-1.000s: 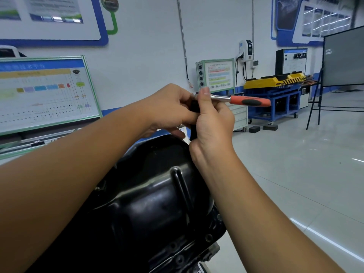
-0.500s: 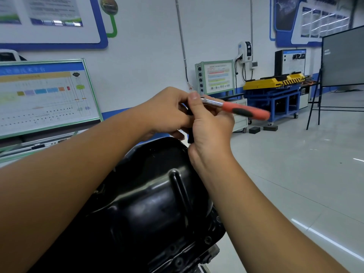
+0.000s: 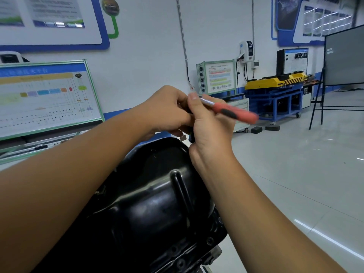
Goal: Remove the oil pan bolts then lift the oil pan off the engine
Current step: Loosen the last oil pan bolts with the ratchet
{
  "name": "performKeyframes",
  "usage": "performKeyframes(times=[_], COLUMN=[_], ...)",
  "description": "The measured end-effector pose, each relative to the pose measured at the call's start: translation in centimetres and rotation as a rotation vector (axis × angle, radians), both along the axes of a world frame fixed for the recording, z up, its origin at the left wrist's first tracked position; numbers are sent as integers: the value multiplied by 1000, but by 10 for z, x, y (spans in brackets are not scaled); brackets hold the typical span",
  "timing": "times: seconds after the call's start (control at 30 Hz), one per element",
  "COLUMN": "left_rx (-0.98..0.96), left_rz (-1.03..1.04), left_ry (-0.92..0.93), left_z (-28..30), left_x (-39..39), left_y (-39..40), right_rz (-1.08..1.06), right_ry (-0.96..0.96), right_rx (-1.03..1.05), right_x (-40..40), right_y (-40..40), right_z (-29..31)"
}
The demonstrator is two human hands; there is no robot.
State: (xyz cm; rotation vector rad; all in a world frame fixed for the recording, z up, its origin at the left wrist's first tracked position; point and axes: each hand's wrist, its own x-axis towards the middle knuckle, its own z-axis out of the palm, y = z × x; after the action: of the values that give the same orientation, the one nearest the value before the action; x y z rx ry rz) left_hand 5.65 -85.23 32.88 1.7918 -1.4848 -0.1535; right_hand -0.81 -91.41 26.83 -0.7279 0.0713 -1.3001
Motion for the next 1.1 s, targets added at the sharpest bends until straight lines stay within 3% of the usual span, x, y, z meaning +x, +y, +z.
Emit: performKeyframes(times=[0.37,0.53,0.73,0.93,1.1], left_rx=[-22,36,-16,77,11], left_rz=[47,-61,91,-61,6], left_ry=[14,26,-12,19,-40], left_z=[1,2,3,3,2], left_x=[-3,-5,-5,-10,-8], left_y=[-2,0,-3,5,2], right_rz=[-53,6,48,16,-6], right_ry=[52,49,21,19,-2], right_rx=[-40,32,-5,48,-11], right_x=[0,0,-2,-3,-4], right_y=[-2,-8,-2,-5,1], right_z=[-3,0,-1,2,-2])
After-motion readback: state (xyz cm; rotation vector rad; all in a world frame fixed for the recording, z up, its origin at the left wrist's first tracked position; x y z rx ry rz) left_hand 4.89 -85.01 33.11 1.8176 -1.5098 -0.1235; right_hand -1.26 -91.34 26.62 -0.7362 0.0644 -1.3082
